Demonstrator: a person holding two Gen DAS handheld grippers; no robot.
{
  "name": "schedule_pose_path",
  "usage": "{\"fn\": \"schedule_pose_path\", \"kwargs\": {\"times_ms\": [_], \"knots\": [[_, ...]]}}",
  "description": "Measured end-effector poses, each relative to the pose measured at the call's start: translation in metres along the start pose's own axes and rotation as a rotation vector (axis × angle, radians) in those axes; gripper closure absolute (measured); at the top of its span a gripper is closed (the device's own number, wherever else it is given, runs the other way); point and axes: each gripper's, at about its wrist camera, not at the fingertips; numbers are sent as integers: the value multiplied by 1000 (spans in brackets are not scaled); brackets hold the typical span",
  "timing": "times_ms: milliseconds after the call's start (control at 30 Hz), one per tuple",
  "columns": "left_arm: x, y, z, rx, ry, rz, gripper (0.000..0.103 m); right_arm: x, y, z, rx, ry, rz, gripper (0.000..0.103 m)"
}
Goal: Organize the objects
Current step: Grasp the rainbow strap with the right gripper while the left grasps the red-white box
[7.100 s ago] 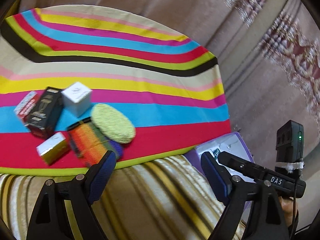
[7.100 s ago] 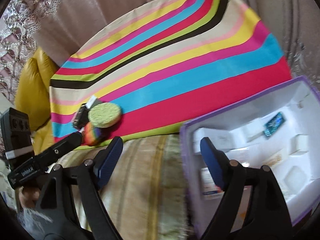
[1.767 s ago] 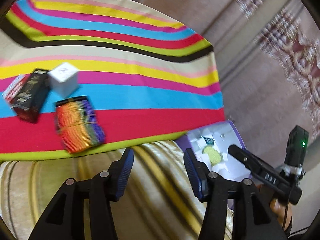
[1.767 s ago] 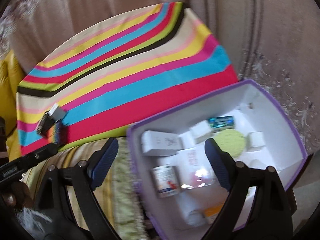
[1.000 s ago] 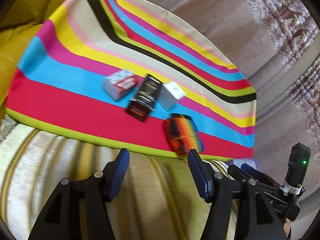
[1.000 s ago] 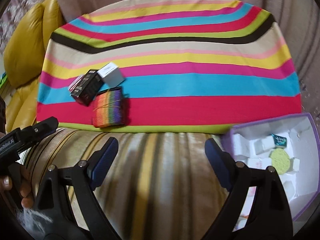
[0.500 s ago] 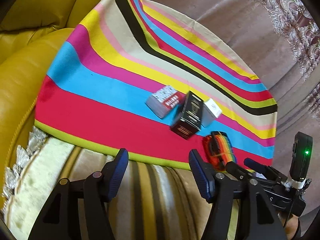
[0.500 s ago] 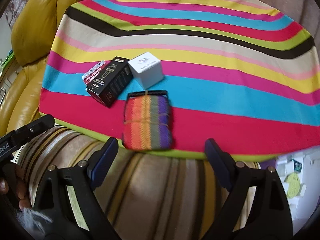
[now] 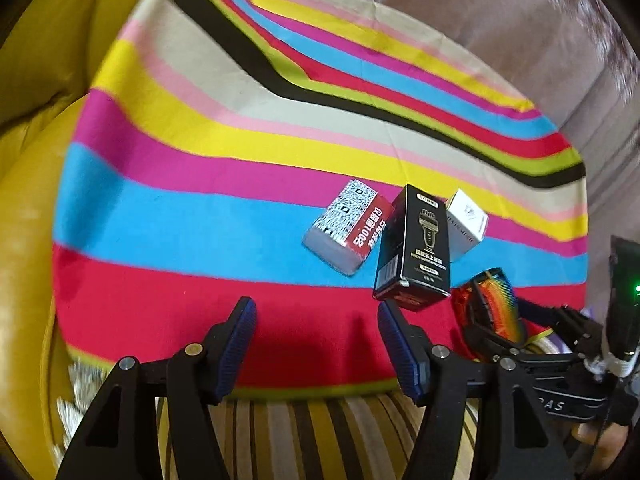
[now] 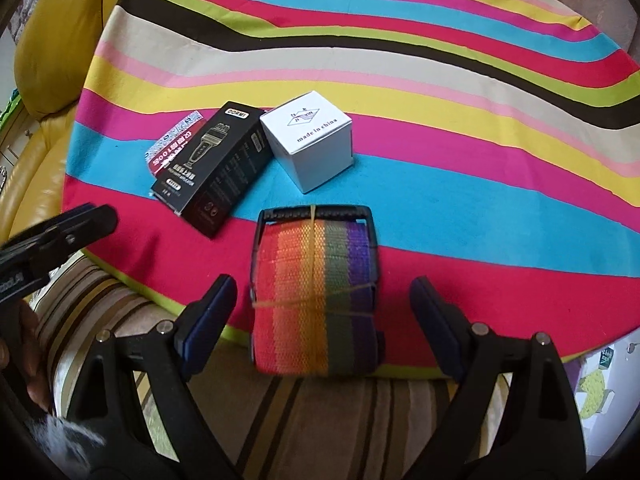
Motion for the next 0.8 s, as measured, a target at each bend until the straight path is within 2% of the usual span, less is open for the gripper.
{"fn": "schedule_pose_path", "kwargs": {"times_ms": [100,167,333,467,500,567,667,800], "knots": [[10,5,-12,55,-8,-20,39,5,3,-4,10,-5,4,23],[14,8,-19,85,-7,-24,39,8,1,-7,6,3,5,23],[30,16,-31,164,-26,-37,39,9,0,-10,-7,27,12,33],[40,25,-36,222,-34,-36,40,10,3,-14,5,37,25,34],[43,27,-37,240,-33,-42,41,10,4,-15,13,41,27,34],[48,31,-40,259,-34,-43,57,11,7,-16,26,47,30,34],[49,34,-41,270,-18,-56,58,12,12,-19,53,57,32,34],[35,25,-40,215,42,-111,59,10,21,-19,93,75,17,34]]}}
Point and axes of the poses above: each gripper's, at about its wrist camera, not at the fingertips, and x roughly the way its jaws point, y to its right, z to its underside, and after that the axes turned 1 degree about -y, right-handed
